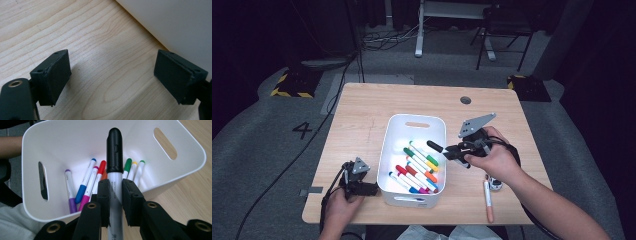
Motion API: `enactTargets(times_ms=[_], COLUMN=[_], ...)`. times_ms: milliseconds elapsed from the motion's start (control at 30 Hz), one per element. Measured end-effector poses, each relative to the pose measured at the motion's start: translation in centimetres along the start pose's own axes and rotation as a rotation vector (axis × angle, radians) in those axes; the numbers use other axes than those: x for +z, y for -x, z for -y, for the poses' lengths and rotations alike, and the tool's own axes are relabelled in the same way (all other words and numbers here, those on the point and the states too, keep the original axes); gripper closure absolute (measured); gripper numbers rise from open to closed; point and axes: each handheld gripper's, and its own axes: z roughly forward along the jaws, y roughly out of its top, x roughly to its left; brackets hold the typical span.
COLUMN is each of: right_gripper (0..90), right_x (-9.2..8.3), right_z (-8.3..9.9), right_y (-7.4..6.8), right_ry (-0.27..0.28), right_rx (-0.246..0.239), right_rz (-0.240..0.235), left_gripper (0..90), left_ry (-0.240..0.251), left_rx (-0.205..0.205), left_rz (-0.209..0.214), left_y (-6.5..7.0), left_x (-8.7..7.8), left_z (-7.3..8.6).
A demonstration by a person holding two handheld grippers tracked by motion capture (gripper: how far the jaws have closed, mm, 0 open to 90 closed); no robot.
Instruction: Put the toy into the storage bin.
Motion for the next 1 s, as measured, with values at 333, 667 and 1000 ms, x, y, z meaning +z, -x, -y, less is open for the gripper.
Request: enactTargets(times_ms=[333,667,1000], right_gripper=[76.8,76.9,76.8], right_x=[2.6,5.0,7.1], right_z=[-2.3,-3.6,-3.6], right_y=[0.2,0.2,-0.1], right_ry=[0.017,0.015,-0.012], right_rx=[0.003,0.007,0.005], right_rz=[-0.018,-0.026,-0.039], left_gripper=[14.3,14.3,14.3], left_ry=[0.003,0.005,0.005], left_rx=[0.005,0.001,0.001], left_rz=[-0.001,-0.016,-0.016], left_y=[0.0,0.0,0.0], left_x=[0.0,0.1,0.1], left_z=[0.0,-0.1,-0.1])
